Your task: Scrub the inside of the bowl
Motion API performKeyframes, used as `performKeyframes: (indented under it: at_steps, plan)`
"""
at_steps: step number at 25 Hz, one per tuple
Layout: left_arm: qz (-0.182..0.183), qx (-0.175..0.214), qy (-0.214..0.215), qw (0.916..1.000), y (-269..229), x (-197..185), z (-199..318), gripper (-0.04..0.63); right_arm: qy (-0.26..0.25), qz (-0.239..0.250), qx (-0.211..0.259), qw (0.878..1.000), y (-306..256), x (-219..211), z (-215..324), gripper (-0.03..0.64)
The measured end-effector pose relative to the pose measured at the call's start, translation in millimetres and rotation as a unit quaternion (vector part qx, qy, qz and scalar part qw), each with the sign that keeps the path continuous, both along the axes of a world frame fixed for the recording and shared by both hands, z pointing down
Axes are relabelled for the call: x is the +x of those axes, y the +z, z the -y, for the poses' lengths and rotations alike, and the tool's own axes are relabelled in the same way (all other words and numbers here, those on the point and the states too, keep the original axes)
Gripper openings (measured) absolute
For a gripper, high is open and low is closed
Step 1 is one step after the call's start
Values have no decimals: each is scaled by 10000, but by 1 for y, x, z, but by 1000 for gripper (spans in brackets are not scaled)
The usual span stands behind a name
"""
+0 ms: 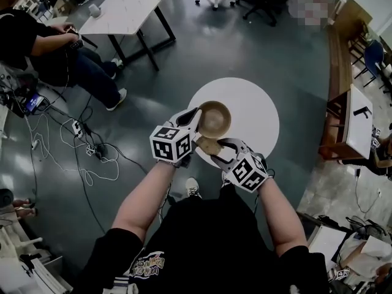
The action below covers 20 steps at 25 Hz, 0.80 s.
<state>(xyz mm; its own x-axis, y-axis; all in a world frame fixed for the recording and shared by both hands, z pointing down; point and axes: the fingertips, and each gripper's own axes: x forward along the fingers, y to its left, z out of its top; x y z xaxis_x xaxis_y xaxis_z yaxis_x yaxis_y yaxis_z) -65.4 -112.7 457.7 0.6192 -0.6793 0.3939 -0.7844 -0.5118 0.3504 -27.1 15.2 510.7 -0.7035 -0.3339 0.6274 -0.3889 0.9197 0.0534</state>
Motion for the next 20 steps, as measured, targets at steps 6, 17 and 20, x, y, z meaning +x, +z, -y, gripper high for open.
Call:
performKeyframes:
  at_steps: [6, 17, 20]
  plan:
    - [-24, -62, 15, 10000, 3, 5, -7, 18, 69, 107, 13, 9999, -3, -13, 4, 205]
    - [337, -63, -201, 9992, 20, -15, 2, 18, 793, -86, -150, 9967, 14, 41, 11, 205]
    - [416, -168, -193, 9988, 33, -14, 1, 18, 1137, -158, -167, 9932, 20, 60, 18, 206]
